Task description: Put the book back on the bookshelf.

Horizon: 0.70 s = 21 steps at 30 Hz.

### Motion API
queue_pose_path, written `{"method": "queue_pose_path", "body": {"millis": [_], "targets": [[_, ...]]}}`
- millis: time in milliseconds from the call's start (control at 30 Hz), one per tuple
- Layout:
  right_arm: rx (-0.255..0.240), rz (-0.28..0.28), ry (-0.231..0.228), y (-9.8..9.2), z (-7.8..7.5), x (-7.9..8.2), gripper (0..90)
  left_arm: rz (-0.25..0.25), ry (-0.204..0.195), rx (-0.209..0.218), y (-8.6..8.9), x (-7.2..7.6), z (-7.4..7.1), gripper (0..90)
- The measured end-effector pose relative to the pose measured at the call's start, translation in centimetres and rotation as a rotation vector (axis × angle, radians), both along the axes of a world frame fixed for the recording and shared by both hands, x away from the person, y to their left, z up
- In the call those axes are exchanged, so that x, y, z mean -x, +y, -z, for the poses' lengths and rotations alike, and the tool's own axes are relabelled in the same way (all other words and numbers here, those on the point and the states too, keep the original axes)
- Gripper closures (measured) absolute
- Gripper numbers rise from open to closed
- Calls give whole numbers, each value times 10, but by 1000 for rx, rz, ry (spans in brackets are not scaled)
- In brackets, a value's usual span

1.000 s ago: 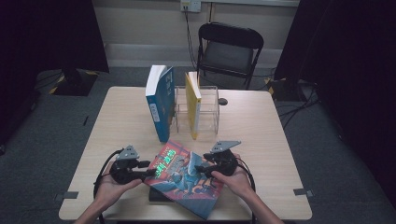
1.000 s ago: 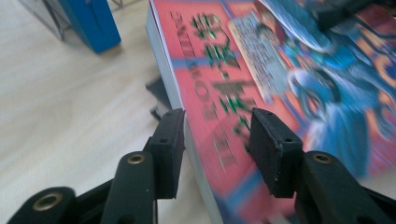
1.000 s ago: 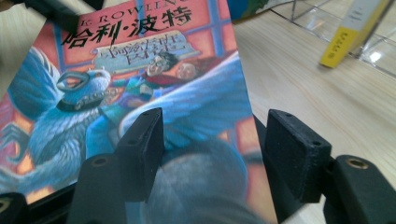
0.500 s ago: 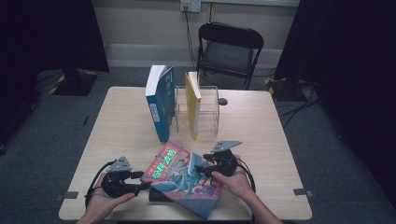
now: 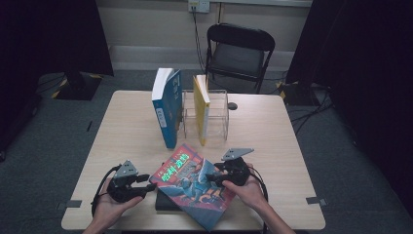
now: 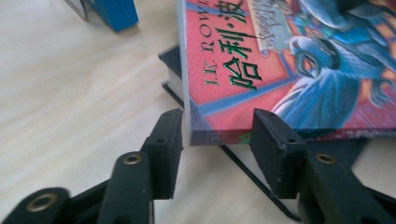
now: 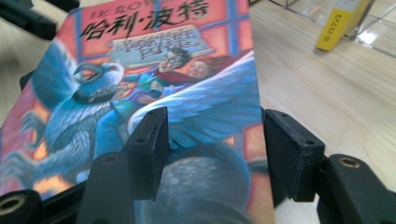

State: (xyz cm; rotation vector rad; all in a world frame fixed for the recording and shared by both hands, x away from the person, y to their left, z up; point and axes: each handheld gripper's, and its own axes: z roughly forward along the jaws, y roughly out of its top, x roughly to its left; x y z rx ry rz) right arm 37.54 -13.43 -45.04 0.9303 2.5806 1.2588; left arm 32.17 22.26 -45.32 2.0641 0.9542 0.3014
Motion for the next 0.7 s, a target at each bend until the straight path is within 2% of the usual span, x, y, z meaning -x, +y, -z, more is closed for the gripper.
{"method": "queue_pose_path", "body": {"millis": [100, 200, 267, 333, 400, 467, 567, 600, 633, 700], "targets": [[5, 8, 5, -5, 0, 5, 419, -22, 2, 27, -3, -9, 0, 545], [9, 14, 6, -9, -1, 10, 420, -25, -3, 25, -8, -12, -1, 571], [11, 23, 1, -10, -1, 13, 419, -19, -2, 27, -9, -13, -2, 630], [19, 35, -12, -9, -2, 17, 419, -20, 11, 60, -8, -16, -2, 636], [21, 42, -15, -10, -2, 19, 419, -17, 15, 77, -10, -20, -1, 626], [19, 40, -15, -12, -2, 24, 419, -29, -26, 32, -21, -21, -2, 545], [11, 30, -5, -18, -1, 30, 420, -53, -30, 21, -30, -25, -2, 491], [9, 26, -1, -19, -1, 31, 422, -55, -23, 28, -30, -26, -2, 487], [12, 25, -6, -20, -2, 33, 425, -49, 0, 50, -29, -25, -2, 473], [20, 21, -23, -20, -2, 34, 425, -23, 28, 109, -26, -21, -2, 507]]}}
